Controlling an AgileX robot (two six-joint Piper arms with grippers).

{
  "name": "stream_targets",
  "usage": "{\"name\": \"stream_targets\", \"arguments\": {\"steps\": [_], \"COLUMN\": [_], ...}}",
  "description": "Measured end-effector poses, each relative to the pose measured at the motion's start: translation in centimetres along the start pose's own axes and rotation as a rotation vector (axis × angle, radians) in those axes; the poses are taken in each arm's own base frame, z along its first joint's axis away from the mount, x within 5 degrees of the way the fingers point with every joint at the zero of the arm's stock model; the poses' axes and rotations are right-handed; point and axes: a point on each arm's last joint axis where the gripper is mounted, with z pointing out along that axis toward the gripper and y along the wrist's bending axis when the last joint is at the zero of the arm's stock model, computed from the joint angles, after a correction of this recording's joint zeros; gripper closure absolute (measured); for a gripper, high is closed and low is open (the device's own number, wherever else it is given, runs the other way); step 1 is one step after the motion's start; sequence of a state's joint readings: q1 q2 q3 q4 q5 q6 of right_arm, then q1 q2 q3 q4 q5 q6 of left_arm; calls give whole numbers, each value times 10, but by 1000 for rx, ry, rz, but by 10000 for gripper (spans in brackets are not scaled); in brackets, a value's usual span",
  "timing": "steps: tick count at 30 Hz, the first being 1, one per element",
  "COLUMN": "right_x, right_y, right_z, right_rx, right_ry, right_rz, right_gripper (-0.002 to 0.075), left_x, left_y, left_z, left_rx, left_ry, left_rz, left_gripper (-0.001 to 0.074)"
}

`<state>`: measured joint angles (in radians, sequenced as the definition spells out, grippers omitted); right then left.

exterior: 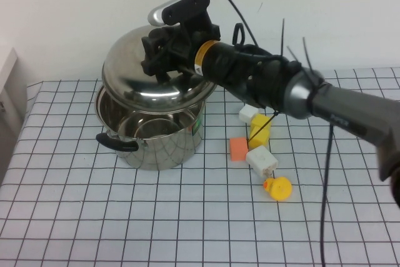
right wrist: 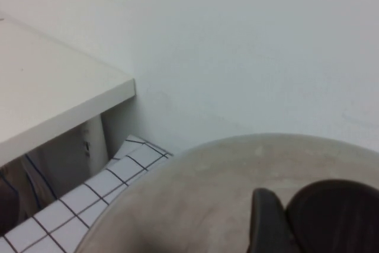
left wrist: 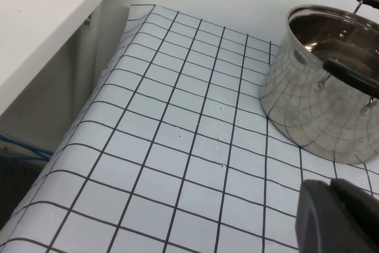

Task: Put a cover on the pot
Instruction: Place the pot lid on the pot

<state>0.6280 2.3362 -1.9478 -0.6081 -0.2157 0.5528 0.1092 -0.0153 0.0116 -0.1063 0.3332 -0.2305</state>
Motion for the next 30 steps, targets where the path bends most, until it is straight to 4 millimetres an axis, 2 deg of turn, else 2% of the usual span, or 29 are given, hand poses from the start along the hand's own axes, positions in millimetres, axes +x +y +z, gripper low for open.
{"name": "stream_targets", "arguments": {"steps": [7,16,30], "right_x": [17,46,52], "right_y": [-2,2,9], "right_z": [22,36,40], "right_rx": [7,0,-39], "right_ry": [3,46,25], "right_rz": [69,41,37], "right_gripper": [377,378,378], "left_x": [0,0,0], "left_y": [0,0,0], "left_z": [0,0,0], "left_rx": [0,0,0], "left_ry": [0,0,0], "left_rz": [0,0,0], "left_gripper": [738,738,738]}}
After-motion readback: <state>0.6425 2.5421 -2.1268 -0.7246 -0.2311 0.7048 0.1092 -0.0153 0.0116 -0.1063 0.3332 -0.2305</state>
